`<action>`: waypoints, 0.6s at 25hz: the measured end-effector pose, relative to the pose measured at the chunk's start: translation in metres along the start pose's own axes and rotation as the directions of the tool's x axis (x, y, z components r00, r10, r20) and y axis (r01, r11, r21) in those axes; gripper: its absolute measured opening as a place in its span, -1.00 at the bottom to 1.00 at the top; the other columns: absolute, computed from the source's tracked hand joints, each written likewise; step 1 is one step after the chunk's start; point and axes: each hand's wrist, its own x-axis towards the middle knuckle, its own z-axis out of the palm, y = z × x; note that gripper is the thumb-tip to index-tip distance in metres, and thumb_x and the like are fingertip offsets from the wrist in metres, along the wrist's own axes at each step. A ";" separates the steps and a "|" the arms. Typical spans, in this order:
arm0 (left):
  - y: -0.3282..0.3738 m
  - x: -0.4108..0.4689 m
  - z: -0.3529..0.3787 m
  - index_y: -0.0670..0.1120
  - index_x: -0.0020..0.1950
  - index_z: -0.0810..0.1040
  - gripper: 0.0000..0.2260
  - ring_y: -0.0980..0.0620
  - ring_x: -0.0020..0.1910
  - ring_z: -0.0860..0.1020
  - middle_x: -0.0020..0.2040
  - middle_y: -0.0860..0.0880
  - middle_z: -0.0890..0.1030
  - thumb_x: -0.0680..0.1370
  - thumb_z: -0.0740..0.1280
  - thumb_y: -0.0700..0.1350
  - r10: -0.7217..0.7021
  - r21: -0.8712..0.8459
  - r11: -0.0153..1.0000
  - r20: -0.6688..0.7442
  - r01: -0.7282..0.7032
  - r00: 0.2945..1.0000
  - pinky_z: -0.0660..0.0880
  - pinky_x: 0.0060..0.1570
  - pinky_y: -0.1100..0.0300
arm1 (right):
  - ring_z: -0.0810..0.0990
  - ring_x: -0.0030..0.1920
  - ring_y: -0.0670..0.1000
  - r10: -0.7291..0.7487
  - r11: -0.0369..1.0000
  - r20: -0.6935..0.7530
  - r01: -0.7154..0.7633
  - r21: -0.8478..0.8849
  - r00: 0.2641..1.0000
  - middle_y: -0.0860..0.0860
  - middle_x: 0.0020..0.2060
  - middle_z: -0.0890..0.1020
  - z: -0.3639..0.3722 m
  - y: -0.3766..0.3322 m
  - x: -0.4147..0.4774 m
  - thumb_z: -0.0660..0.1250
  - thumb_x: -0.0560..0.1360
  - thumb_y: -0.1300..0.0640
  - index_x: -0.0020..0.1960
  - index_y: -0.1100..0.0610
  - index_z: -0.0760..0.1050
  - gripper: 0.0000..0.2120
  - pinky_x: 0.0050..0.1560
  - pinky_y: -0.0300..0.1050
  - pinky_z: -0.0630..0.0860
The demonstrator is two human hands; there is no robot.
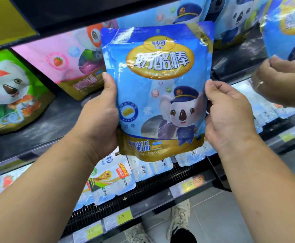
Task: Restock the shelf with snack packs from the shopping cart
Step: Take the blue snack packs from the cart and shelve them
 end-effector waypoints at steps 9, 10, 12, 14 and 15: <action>0.012 0.026 0.008 -0.03 0.39 0.48 -0.51 -0.12 0.20 0.63 0.25 -0.07 0.64 0.66 0.00 0.22 0.142 -0.048 0.989 0.025 -0.141 0.990 0.52 0.21 -0.21 | 0.55 -0.25 -0.03 -0.141 0.989 -0.046 0.138 -0.057 0.989 -0.11 -0.39 0.62 0.013 -0.023 0.024 0.30 0.58 0.17 -0.41 0.00 0.62 -0.60 -0.18 -0.12 0.51; 0.014 0.028 0.010 -0.04 0.40 0.47 -0.51 -0.11 0.19 0.63 0.25 -0.07 0.64 0.66 0.01 0.21 0.154 -0.076 0.985 0.022 -0.152 0.988 0.54 0.19 -0.19 | 0.58 -0.25 -0.04 -0.137 0.990 -0.052 0.136 -0.027 0.989 -0.12 -0.39 0.64 0.016 -0.024 0.024 0.29 0.59 0.19 -0.39 0.03 0.60 -0.61 -0.17 -0.12 0.55; 0.019 0.029 0.015 -0.05 0.36 0.50 -0.55 -0.08 0.17 0.64 0.21 -0.05 0.66 0.67 0.03 0.17 0.205 -0.105 0.973 0.003 -0.203 0.979 0.57 0.17 -0.11 | 0.64 -0.22 -0.06 -0.141 0.989 -0.053 0.142 0.024 0.989 -0.13 -0.37 0.67 0.023 -0.029 0.024 0.27 0.61 0.20 -0.35 0.05 0.58 -0.63 -0.16 -0.14 0.58; 0.022 0.026 0.022 -0.06 0.23 0.57 -0.61 -0.04 0.13 0.66 0.14 -0.03 0.69 0.69 0.05 0.11 0.283 -0.072 0.957 -0.006 -0.283 0.959 0.58 0.16 -0.06 | 0.66 -0.22 -0.07 -0.168 0.984 -0.067 0.171 0.046 0.984 -0.12 -0.37 0.67 0.028 -0.032 0.026 0.26 0.62 0.21 -0.32 0.06 0.56 -0.66 -0.18 -0.16 0.58; 0.022 0.025 0.025 -0.05 0.17 0.58 -0.63 -0.03 0.11 0.67 0.10 -0.02 0.71 0.69 0.05 0.09 0.315 -0.049 0.948 -0.010 -0.315 0.949 0.59 0.13 -0.04 | 0.65 -0.24 -0.07 -0.183 0.981 -0.078 0.188 0.056 0.980 -0.12 -0.38 0.67 0.029 -0.033 0.027 0.26 0.62 0.22 -0.31 0.07 0.56 -0.67 -0.19 -0.16 0.58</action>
